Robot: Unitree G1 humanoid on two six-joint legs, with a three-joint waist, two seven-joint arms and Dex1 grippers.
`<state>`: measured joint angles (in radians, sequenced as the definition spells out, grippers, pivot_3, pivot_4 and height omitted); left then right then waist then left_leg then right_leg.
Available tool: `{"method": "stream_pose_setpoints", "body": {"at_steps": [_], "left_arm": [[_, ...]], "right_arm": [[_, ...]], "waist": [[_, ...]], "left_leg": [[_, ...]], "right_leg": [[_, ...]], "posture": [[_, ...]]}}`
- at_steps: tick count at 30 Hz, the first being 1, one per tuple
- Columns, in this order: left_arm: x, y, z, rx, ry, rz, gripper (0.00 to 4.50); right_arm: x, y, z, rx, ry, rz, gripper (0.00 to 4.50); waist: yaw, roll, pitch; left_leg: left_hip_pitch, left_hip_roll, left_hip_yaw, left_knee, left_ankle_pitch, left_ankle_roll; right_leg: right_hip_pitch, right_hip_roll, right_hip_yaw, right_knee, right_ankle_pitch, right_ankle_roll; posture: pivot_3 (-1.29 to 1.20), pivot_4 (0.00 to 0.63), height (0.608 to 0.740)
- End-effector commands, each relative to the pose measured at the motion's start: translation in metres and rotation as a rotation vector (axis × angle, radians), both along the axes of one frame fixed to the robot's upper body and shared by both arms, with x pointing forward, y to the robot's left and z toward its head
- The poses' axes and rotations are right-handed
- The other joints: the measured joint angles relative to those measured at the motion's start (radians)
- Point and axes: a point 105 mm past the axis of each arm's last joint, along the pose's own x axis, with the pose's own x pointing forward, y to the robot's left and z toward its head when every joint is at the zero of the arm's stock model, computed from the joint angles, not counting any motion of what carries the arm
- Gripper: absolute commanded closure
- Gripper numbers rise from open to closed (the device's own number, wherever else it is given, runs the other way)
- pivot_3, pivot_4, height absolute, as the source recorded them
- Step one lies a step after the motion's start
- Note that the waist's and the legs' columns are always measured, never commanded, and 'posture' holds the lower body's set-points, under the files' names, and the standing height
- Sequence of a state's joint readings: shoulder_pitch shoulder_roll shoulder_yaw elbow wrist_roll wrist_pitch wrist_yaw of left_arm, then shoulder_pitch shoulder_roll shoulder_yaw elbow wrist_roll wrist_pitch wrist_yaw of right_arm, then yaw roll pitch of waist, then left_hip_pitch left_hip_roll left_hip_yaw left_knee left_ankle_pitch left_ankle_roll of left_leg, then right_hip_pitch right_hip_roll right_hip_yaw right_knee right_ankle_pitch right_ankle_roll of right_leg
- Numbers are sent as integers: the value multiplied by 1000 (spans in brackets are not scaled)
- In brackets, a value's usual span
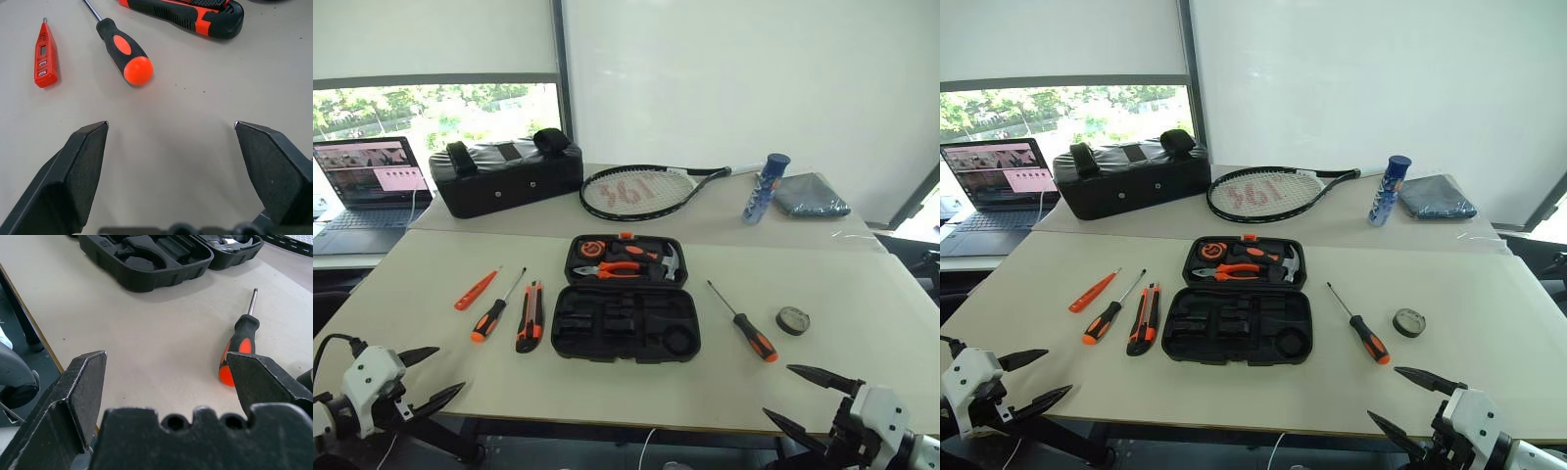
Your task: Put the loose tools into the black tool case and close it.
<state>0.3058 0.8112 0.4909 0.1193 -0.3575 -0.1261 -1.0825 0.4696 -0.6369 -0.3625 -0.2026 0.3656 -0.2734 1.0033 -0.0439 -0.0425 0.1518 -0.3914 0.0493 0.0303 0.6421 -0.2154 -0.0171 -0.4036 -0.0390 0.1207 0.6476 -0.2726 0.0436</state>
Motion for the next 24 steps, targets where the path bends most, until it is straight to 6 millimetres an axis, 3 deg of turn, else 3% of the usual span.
{"method": "stream_pose_setpoints", "body": {"at_steps": [1,4,9,11,14,18,24], "left_arm": [[4,-1,17,-73,-9,10,69],[2,14,24,-236,75,150,69],[-21,46,11,-329,259,432,69],[-28,46,9,-366,341,482,69],[-22,36,18,-401,362,469,69],[9,12,42,-398,364,400,69],[59,-10,51,-214,417,461,69]], "right_arm": [[7,9,12,28,-74,26,0],[20,28,41,163,-261,61,0],[25,56,70,338,-317,163,0],[26,63,74,336,-353,195,0],[27,68,75,339,-366,230,0],[26,69,67,320,-332,275,0],[22,67,54,306,-286,290,0]], "waist": [[0,0,0],[-8,-3,0],[-20,-1,1],[-24,-1,1],[-17,-3,1],[4,-4,1],[6,-3,1]], "left_leg": [[0,0,0,0,0,0],[0,2,0,0,0,0],[1,2,-1,0,0,0],[1,2,-1,-1,-1,0],[1,2,-3,-1,-1,-1],[1,0,-2,-1,-1,-1],[1,0,-2,0,-1,-1]], "right_leg": [[0,0,0,0,0,0],[0,2,0,1,1,1],[0,2,-1,2,2,2],[0,2,-1,2,1,2],[0,1,-3,2,1,2],[0,-2,-4,2,1,2],[2,-2,-6,1,1,2]], "posture": [[0,150,740],[0,150,740],[0,150,740],[0,150,740],[0,150,740],[0,150,740],[0,150,740]]}}
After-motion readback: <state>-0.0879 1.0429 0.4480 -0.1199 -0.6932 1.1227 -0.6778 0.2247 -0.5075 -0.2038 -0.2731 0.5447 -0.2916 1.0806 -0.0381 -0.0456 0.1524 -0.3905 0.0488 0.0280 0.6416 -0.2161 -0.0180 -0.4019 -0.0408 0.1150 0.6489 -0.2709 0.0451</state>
